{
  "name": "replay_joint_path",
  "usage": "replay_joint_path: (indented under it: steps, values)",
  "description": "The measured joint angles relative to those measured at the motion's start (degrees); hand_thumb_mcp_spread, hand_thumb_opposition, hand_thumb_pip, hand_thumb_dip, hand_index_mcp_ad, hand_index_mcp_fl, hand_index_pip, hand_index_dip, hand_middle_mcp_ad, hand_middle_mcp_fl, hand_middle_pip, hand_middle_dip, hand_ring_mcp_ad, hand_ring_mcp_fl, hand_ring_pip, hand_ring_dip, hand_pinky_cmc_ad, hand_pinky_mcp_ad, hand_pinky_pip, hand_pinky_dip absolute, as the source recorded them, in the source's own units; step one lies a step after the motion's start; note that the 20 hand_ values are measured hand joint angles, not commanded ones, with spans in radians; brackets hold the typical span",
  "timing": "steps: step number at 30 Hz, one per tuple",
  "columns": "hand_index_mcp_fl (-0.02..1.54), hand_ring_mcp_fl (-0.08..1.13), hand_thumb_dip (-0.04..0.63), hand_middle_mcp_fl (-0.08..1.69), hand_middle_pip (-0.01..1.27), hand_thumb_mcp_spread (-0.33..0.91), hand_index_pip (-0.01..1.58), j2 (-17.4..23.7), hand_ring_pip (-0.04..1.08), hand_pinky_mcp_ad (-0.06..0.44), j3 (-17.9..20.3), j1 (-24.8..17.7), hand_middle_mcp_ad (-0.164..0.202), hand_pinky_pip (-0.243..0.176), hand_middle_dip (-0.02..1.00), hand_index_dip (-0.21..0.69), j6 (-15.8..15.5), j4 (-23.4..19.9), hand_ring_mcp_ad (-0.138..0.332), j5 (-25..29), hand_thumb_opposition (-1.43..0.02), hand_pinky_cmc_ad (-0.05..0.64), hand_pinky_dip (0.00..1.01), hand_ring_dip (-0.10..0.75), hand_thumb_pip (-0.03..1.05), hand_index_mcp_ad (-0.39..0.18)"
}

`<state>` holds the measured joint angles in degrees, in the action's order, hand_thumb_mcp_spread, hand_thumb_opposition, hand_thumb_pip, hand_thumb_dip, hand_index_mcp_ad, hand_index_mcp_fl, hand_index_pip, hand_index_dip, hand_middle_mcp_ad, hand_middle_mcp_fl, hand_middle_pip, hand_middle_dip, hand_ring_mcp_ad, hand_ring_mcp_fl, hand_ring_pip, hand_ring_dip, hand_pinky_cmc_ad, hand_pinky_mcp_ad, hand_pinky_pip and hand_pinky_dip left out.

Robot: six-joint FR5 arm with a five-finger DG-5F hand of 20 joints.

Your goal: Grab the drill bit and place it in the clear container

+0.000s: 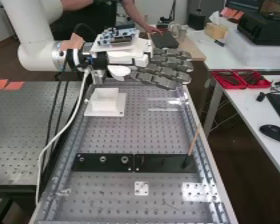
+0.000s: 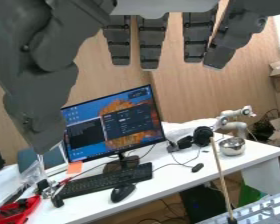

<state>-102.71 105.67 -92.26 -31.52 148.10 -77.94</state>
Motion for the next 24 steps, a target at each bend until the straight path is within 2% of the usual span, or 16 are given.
replay_joint_path:
  steps: [4,9,15,22,24]
  values:
    - [0.08,0.01,0.175,0.05,0.12,0.27,0.1,0.6,0.09,0.18,0.14,0.43,0.042,-0.098,0.19,0.14,-0.72,0.14,0.23,-1.93,-0.77,0.298,0.29,0.005,0.53,-0.059]
    - [0.08,0.01,0.175,0.05,0.12,0.27,0.1,1.8,0.09,0.18,0.39,0.88,0.042,-0.098,0.19,0.14,-2.12,0.88,0.23,-0.76,-0.77,0.298,0.3,0.005,0.52,-0.056]
    - [0.08,0.01,0.157,0.05,0.12,0.27,0.1,3.74,0.09,0.18,1.57,1.43,0.042,-0.098,0.19,0.141,-3.05,1.09,0.23,-4.82,-0.76,0.298,0.3,0.005,0.5,-0.058]
    - [0.17,0.01,0.141,0.12,0.12,0.27,0.1,5.96,0.09,0.187,2.77,2.07,0.042,-0.094,0.19,0.138,-4.42,3.4,0.223,-7.93,-0.76,0.295,0.3,0.005,0.48,-0.059]
    - [0.19,0.02,0.14,0.13,0.12,0.27,0.1,5.94,0.1,0.199,2.41,2.12,0.04,-0.094,0.19,0.141,-4.54,5.25,0.225,-8.33,-0.76,0.316,0.3,0.005,0.46,-0.059]
